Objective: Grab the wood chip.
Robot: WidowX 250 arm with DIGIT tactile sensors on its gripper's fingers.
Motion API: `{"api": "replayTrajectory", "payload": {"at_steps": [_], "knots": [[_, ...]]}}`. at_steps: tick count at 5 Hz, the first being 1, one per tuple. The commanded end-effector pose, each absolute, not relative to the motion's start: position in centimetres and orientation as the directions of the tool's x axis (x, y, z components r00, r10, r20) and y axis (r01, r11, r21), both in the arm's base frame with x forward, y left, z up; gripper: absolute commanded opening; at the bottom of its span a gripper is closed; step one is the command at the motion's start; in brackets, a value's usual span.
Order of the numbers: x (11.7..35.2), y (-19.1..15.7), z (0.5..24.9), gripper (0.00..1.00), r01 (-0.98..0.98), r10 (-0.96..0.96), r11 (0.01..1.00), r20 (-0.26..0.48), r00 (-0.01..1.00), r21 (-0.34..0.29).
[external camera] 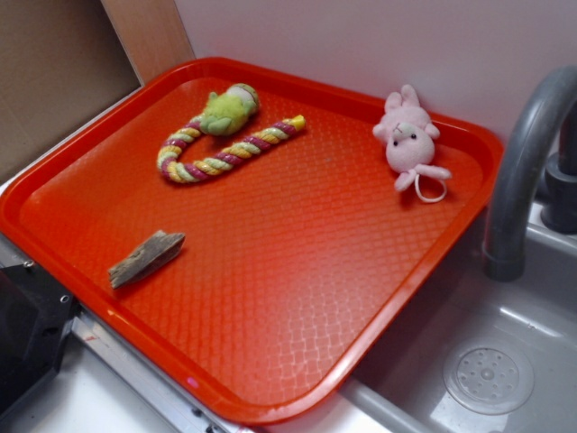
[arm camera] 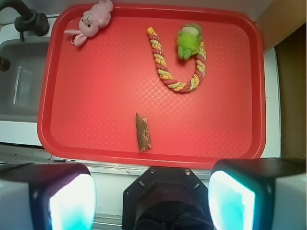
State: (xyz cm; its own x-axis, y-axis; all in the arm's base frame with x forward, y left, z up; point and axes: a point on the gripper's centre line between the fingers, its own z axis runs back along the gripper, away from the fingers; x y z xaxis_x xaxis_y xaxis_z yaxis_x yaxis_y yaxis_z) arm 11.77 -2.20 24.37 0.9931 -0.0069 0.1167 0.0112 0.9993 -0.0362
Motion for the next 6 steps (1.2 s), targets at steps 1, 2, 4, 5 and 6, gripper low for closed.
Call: {"api": "replayTrajectory", "payload": {"at_steps": [1,2,4,5,6], "knots": [[11.8,-2.2,24.4,1.0,0.011,-0.007,0.999,0.117,0.993,-0.036],[13.7,-2.4,24.4,1.0,-0.023,0.031,0.998,0.142,0.989,-0.062],[18.8,-3.5,22.1,1.0,0.004,0.012,0.996,0.181,0.983,-0.091],[19.4,-4.2,19.6,1.0,0.065,-0.049,0.992,0.148,0.988,-0.105],[18.1,-4.7,16.5,1.0,0.092,-0.086,0.994,0.078,0.993,-0.067]]}}
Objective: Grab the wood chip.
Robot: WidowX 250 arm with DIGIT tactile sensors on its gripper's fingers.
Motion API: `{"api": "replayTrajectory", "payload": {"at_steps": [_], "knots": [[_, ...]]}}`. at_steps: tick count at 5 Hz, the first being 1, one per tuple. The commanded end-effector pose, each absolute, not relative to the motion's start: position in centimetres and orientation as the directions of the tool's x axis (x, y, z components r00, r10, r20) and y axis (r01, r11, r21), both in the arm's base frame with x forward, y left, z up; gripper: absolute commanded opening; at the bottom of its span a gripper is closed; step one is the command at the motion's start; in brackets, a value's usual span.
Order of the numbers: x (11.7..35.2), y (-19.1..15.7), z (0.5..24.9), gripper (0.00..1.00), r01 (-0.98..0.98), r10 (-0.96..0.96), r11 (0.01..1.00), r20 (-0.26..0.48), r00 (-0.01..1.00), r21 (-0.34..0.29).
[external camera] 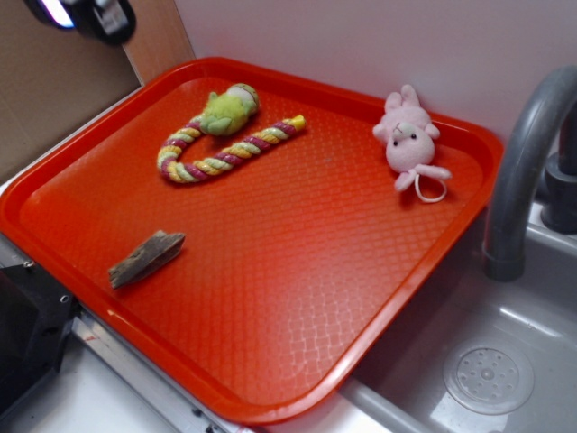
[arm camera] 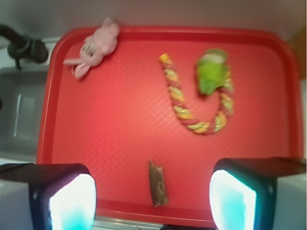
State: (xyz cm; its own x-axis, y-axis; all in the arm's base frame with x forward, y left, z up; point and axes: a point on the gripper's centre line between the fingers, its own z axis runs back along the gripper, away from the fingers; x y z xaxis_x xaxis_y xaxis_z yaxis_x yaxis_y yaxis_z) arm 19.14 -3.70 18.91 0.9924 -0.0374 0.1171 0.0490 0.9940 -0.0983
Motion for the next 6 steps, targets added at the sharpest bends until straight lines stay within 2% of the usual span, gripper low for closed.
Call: {"api": "replayTrajectory", "payload": {"at_steps": [1,3,4,6], "knots": [[18.0,-4.3,13.2,1.0,0.161,-0.159,0.986,0.03,0.987,-0.052],[18.4,-4.3,7.5,1.0,0.234,-0.236,0.971,-0.041,0.971,-0.04],[18.0,-4.8,5.3,1.0,0.274,-0.279,0.96,-0.097,0.956,-0.055],[16.6,-6.0,3.7,1.0,0.309,-0.311,0.95,-0.162,0.936,-0.042]]}}
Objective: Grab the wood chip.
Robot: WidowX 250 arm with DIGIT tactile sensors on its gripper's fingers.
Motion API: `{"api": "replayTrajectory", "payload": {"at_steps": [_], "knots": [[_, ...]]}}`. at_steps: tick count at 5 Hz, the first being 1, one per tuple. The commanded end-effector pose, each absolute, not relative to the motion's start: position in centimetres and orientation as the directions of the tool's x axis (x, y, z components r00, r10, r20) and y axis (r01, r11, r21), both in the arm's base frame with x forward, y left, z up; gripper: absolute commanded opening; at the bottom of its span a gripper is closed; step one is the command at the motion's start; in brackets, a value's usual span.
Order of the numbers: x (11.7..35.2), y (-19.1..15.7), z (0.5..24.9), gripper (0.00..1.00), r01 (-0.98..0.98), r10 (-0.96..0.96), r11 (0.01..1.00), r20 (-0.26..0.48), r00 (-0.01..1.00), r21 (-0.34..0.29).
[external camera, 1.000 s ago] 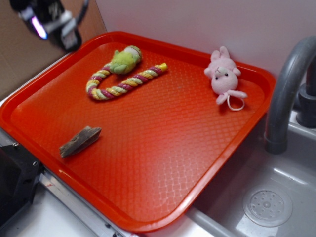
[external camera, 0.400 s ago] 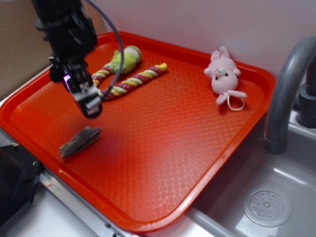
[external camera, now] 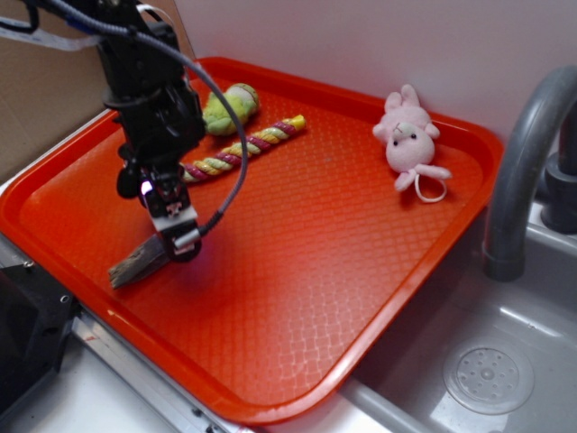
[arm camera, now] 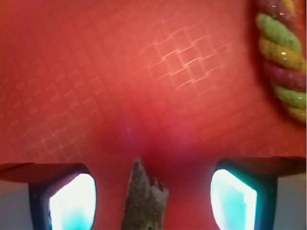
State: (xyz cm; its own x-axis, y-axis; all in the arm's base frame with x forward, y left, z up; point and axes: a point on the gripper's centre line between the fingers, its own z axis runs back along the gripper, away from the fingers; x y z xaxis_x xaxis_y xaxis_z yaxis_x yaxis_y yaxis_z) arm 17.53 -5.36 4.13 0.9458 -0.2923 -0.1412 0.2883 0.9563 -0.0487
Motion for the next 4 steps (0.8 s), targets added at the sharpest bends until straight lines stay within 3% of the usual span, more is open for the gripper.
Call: {"api": "replayTrajectory", "payload": {"at_steps": [1,3,4], "knots": [[15.69,-6.04,2.86,1.0,0.3,-0.297,0.954,-0.214,0.931,-0.015],[15.59,-5.13,1.87,1.0,0.279,-0.263,0.96,-0.262,0.929,0.024],[15.43,-5.08,1.87,0.0,0.264,-0.243,0.963,-0.263,0.934,0.048]]}}
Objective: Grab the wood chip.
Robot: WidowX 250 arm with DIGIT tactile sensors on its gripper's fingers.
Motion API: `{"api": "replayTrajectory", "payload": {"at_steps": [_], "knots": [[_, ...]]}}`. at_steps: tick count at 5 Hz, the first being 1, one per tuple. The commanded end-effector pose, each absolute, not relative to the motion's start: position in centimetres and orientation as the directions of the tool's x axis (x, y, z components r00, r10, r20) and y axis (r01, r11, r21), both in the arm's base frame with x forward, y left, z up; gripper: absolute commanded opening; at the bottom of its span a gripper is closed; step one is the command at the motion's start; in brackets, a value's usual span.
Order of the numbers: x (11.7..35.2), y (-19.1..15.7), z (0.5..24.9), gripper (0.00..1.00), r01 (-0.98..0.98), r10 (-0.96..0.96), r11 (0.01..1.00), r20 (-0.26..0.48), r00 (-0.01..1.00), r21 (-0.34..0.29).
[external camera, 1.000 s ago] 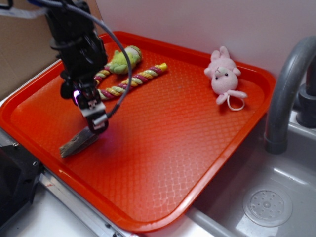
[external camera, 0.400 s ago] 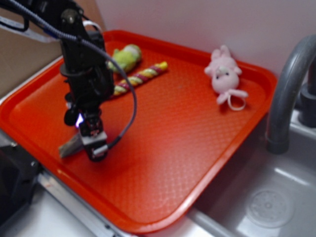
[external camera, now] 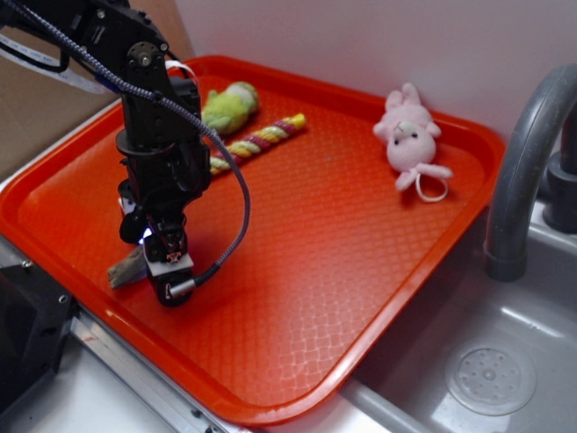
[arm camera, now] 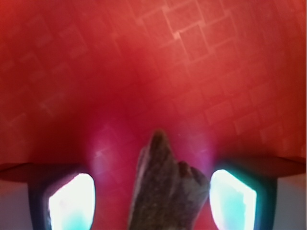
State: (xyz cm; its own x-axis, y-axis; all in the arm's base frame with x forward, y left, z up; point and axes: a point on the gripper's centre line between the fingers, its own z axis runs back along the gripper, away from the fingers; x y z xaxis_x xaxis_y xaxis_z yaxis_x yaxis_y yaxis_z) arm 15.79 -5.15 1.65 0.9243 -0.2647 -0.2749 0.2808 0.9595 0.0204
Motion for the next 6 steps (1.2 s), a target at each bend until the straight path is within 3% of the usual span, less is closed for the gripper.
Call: {"api": "replayTrajectory", "payload": {"at_steps": [1,3,4,6], "knots": [[15.4,-5.0,2.0,0.0,0.262,-0.239,0.964,-0.264,0.934,0.053],[15.7,-4.1,3.6,0.0,0.261,-0.244,0.965,-0.258,0.935,0.034],[17.3,-3.0,7.7,0.0,0.205,-0.194,0.978,-0.192,0.962,0.036],[20.5,-2.3,15.6,0.0,0.065,-0.069,0.996,-0.069,0.995,-0.056]]}}
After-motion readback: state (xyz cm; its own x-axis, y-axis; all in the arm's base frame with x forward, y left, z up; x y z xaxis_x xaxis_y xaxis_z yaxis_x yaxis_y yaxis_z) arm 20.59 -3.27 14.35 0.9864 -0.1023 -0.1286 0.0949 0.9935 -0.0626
